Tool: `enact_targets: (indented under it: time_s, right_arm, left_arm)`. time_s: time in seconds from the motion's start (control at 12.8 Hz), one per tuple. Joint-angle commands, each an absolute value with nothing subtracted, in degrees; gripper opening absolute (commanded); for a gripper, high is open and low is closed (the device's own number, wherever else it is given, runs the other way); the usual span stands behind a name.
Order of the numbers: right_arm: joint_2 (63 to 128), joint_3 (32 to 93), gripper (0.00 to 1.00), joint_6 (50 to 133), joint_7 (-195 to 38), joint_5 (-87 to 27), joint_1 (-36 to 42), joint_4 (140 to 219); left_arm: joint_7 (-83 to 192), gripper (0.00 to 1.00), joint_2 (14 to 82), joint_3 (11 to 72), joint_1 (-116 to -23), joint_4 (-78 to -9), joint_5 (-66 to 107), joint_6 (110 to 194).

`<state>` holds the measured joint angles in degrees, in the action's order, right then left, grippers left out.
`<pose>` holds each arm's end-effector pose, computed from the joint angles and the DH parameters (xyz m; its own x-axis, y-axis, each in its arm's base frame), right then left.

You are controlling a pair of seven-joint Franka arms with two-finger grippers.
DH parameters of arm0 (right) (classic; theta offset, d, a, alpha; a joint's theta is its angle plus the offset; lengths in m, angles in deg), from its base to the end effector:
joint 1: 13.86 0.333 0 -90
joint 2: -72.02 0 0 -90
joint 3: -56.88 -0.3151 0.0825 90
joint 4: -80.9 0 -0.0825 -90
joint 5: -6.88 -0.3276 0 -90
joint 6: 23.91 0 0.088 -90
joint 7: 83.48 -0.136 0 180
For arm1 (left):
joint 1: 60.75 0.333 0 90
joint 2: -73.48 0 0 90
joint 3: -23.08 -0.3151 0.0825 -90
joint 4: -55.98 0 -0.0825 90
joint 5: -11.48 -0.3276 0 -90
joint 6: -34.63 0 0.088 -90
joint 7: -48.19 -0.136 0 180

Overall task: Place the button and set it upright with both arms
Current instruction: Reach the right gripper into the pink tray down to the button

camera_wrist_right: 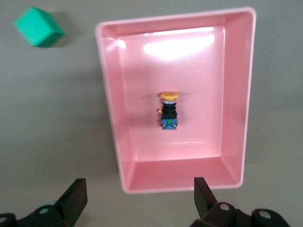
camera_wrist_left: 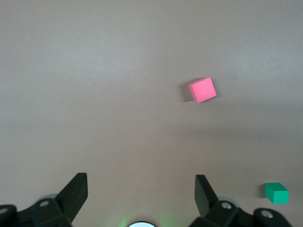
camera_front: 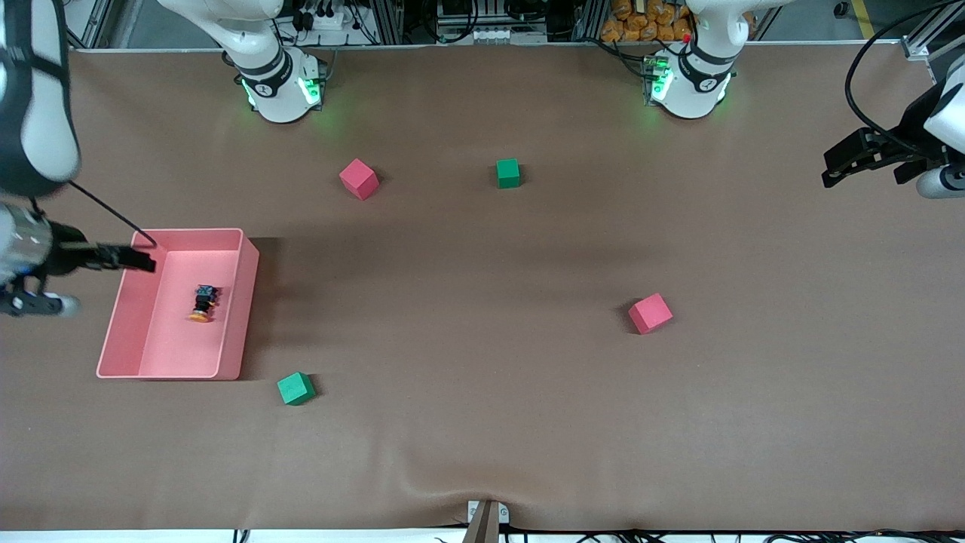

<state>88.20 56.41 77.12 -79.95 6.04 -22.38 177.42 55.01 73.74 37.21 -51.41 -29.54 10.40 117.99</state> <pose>0.5544 -0.0771 0.4113 0.9764 -0.0786 -0.2009 -0.0860 -0.9959 -0.0282 0.4827 -0.0380 0.6189 0.9988 0.0377 -0.0307 0.0369 -0.9990 -0.0237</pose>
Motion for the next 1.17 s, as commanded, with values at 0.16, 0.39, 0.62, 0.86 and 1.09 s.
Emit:
enact_targets:
  time_s: [0.16, 0.39, 0.62, 0.86, 1.09]
  right_arm:
    - [92.4, 55.9, 1.0, 91.6, -76.0, 6.7, -26.3, 186.5]
    - [96.8, 55.9, 1.0, 99.2, -75.9, 6.5, -27.2, 188.8]
    - [101.0, 55.8, 1.0, 104.2, -76.0, 5.8, -27.5, 189.6]
    - [103.3, 55.8, 1.0, 107.0, -75.9, 5.9, -27.0, 189.6]
    - [105.1, 55.8, 0.98, 108.8, -75.7, 5.9, -27.1, 189.6]
  left_arm:
    - [54.1, 1.0, 73.8, 37.8, -51.3, -28.7, 10.7, 116.9]
    - [54.2, 1.0, 73.7, 37.8, -51.4, -28.7, 10.7, 116.8]
    - [54.4, 1.0, 73.7, 37.8, -51.6, -28.7, 10.8, 116.8]
    - [54.5, 1.0, 73.7, 37.8, -52.0, -28.7, 10.8, 116.9]
    - [54.2, 1.0, 73.7, 37.8, -52.0, -28.7, 10.8, 116.9]
